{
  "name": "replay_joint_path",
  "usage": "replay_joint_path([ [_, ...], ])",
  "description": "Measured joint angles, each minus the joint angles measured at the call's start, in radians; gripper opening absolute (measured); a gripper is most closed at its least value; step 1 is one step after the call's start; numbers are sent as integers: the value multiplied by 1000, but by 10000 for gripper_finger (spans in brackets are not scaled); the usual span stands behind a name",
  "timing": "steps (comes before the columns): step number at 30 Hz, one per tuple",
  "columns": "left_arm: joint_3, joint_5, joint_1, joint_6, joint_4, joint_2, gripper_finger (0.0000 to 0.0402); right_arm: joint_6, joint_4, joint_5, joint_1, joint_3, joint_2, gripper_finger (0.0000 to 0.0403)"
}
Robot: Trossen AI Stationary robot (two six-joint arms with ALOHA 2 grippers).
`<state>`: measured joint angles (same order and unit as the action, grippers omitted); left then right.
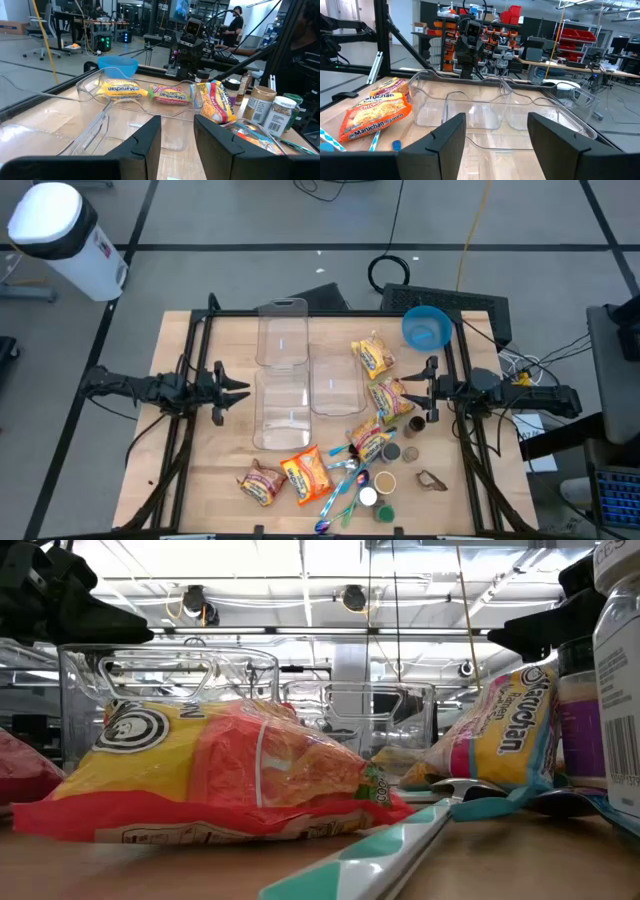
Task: Pick & Place Food Item
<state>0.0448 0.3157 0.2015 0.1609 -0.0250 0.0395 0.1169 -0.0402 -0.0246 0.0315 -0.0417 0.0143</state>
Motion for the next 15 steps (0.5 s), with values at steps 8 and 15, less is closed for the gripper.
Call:
replay_joint_path([
  [8,0,0,0,0,0,0,122,0,0,0,0,0,0,206],
  [15,0,0,0,0,0,0,122,0,0,0,0,0,0,205],
])
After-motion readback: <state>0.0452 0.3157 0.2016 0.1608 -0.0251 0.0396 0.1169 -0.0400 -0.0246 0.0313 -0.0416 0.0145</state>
